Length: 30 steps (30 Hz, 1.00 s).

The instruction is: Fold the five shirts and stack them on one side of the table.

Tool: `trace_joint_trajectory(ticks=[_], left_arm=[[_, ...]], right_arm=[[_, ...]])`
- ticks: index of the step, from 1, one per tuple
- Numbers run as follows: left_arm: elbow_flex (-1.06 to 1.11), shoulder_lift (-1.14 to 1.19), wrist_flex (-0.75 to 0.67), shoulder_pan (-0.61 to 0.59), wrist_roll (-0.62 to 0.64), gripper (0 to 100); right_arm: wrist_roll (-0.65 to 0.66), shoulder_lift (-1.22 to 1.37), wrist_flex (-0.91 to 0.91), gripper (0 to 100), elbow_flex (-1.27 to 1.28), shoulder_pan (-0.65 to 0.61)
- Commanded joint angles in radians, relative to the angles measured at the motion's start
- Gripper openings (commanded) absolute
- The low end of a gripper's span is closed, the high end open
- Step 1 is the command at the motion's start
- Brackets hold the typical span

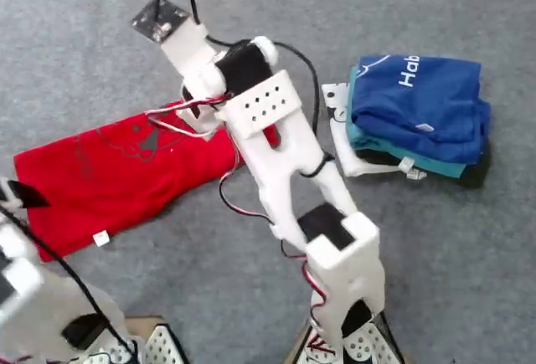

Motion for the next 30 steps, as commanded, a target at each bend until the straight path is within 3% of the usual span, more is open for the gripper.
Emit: trace_joint_trajectory(ticks=[1, 6, 11, 18, 24, 30], left_arm=[[-0.125, 0.123, -0.006, 0.053, 0.072, 32], [-0.217, 0.259, -0.008, 0.091, 0.133, 31], [-0.288, 0.348, 0.000, 0.085, 0.124, 17], [-0.423, 0.413, 0.153, 0.099, 0.124, 4], [-0.547, 0.451, 0.227, 0.073, 0.097, 3], [-0.852, 0.453, 0.385, -0.033, -0.009, 3]], right_arm=[[-0.002, -0.113, 0.002, 1.5, 0.096, -0.002], [-0.003, -0.205, -0.002, 1.5, 0.180, 0.020], [-0.002, -0.286, -0.002, 1.5, 0.232, 0.044], [0.000, -0.387, -0.003, 1.5, 0.305, 0.078], [0.000, -0.440, -0.003, 1.5, 0.341, 0.121], [0.000, -0.467, -0.003, 1.5, 0.377, 0.173]])
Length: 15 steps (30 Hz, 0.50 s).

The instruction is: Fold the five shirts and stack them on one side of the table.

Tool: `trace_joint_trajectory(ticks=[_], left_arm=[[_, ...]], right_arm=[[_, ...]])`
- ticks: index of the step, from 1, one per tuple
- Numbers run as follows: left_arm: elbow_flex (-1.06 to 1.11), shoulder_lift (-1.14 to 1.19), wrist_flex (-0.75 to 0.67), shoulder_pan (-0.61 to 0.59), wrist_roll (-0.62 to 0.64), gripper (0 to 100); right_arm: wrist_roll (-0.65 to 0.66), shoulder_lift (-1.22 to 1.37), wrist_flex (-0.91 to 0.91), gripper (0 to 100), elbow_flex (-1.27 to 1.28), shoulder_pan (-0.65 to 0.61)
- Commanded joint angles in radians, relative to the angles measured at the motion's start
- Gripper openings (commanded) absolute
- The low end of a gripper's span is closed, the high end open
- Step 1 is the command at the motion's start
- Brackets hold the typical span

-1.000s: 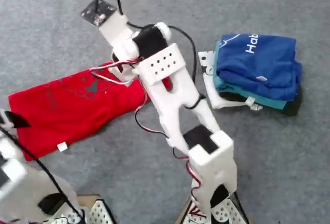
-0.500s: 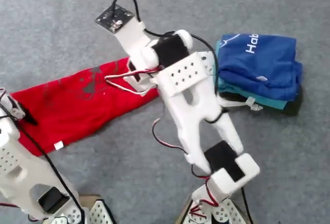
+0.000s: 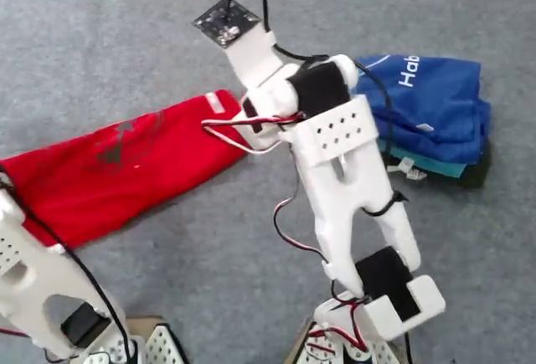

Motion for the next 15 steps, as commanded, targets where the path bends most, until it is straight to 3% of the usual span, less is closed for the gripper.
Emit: trace_joint_trajectory(ticks=[1, 7, 15], left_arm=[[-0.239, -0.009, 0.097, -0.076, -0.054, 3], [-0.328, -0.021, 0.100, -0.107, -0.094, 3], [-0.054, -0.219, 0.100, 0.030, -0.094, 3]], right_arm=[[0.002, -0.050, -0.005, 1.5, 0.002, 0.035], [0.002, -0.050, -0.080, 1.5, -0.002, 0.089], [0.002, -0.050, -0.213, 1.5, -0.008, 0.198]])
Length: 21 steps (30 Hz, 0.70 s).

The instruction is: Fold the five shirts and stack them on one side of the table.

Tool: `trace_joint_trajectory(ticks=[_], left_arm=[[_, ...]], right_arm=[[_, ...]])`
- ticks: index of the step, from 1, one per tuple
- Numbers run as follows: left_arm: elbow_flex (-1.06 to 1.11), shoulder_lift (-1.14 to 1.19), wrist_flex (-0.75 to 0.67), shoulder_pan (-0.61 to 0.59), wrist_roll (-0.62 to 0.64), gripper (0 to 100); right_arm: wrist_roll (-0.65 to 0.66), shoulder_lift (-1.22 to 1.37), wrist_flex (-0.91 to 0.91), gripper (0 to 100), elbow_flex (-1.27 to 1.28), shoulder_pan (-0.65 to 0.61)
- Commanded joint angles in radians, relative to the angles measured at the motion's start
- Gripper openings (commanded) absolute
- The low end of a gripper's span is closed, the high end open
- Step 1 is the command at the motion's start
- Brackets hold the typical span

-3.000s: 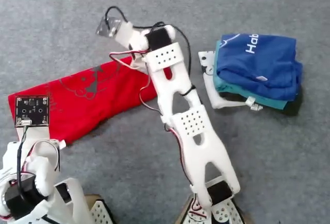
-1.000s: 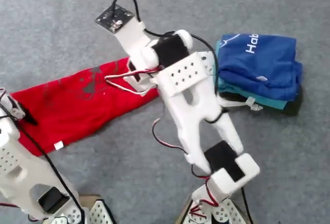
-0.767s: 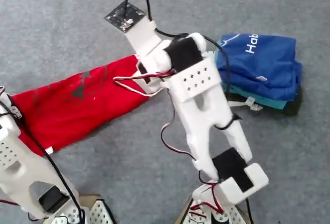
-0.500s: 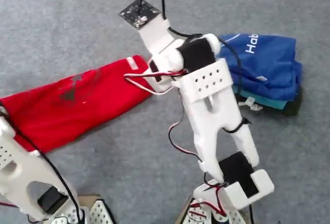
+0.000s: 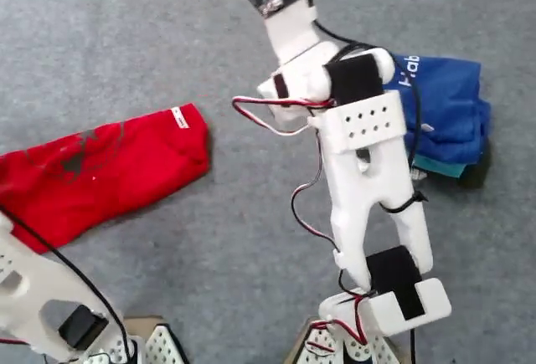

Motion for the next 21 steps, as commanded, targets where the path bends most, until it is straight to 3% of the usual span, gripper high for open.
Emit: trace_joint_trajectory(ticks=[1, 8, 12, 21], left_arm=[[0.140, -0.178, 0.018, 0.110, -0.009, 3], [0.355, -0.443, 0.017, 0.420, 0.003, 3], [0.363, -0.525, 0.015, 0.567, 0.115, 3], [0.344, -0.494, -0.057, 0.812, 0.298, 3]], right_arm=[[0.002, -0.047, -0.057, 1.5, -0.012, 0.063], [0.265, -0.087, -0.014, 1.5, -0.033, 0.155], [0.390, -0.091, 0.063, 1.5, -0.033, 0.172], [0.420, -0.091, 0.061, 1.5, -0.033, 0.203]])
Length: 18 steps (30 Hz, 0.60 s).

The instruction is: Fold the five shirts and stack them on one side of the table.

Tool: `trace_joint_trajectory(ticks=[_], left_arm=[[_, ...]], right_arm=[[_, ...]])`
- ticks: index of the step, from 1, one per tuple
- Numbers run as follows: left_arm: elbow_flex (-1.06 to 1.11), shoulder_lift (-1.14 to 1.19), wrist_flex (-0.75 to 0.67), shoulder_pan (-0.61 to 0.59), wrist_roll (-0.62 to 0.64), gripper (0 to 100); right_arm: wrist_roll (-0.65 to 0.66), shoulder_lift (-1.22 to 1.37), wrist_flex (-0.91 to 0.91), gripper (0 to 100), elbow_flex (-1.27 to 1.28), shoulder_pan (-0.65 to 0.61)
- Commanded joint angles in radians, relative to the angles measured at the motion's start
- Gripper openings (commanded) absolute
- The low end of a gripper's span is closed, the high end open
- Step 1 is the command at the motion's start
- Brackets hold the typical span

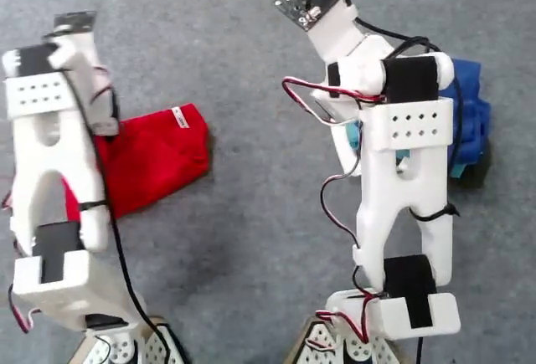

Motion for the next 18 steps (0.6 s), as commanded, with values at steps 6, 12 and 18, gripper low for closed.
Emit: trace_joint_trajectory(ticks=[6, 12, 18], left_arm=[[-0.131, 0.087, -0.074, 0.163, 0.187, 3], [-0.295, 0.230, -0.074, 0.252, 0.242, 3], [-0.487, 0.396, -0.069, 0.269, 0.241, 3]], right_arm=[[0.008, -0.039, 0.000, 1.5, -0.031, 0.014], [0.008, -0.039, 0.000, 1.5, -0.031, 0.011], [0.008, -0.039, 0.000, 1.5, -0.031, 0.009]])
